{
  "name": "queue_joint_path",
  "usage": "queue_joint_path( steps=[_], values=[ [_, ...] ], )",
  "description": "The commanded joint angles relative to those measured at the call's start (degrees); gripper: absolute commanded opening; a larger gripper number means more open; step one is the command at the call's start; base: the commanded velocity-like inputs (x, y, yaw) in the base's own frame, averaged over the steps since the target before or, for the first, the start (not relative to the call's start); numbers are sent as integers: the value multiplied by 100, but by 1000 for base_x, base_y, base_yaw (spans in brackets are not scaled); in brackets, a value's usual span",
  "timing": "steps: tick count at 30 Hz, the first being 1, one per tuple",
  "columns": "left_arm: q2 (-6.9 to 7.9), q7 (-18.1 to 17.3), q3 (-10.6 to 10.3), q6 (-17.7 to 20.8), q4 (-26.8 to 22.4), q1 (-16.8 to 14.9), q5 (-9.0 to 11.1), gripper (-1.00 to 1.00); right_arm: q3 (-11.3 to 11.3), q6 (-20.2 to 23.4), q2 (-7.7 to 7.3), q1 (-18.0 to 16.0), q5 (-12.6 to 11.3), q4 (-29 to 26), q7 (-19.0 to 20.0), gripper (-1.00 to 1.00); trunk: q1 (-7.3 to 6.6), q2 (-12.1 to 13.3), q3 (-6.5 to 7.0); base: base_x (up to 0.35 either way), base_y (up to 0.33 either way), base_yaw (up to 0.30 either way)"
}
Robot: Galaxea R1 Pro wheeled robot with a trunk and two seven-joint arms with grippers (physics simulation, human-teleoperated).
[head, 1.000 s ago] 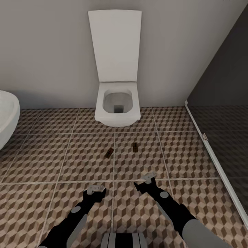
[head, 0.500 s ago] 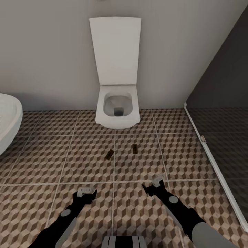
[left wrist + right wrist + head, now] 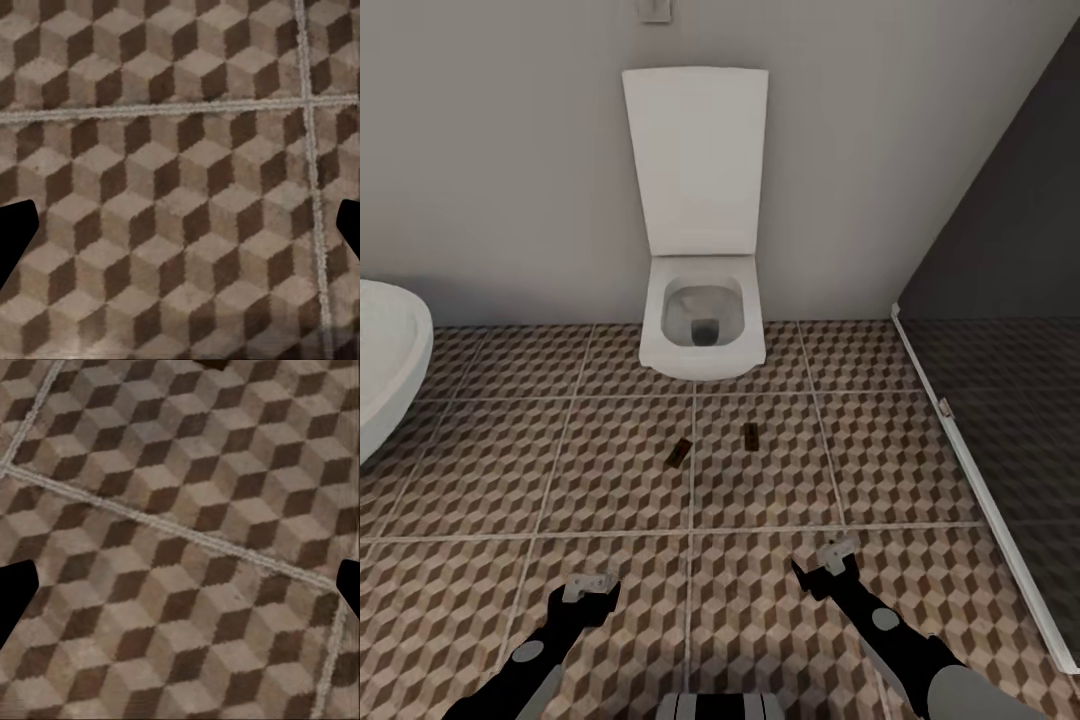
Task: Take the four mousetraps from the cabinet in the bathroom and place them on the bathroom floor. Make sure all four end up on the same floor surface, and ensure that at least two of them are either under or directly next to the same bathroom sink.
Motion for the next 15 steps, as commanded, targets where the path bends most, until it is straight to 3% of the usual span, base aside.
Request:
queue_joint_path(
  steps=[1, 5, 12, 15],
  values=[
    [10, 42, -48, -90, 78, -1, 58, 100, 24, -66, -3, -4, -81, 60, 13, 100, -23, 40, 16, 0, 0, 0],
    [11, 42, -54, -287, 438, 12, 58, 100, 24, -324, -3, -4, -269, 287, -36, 100, -111, 201, 88, 0, 0, 0],
    [12, 40, -57, -519, 959, 22, 58, 100, 27, -803, 6, -4, -798, 821, -51, 100, -265, 481, 214, 0, 0, 0],
    [8, 38, -57, -880, 1185, 23, 61, 100, 31, -1071, 17, -4, -910, 1052, -54, 100, -331, 602, 267, 0, 0, 0]
  ],
)
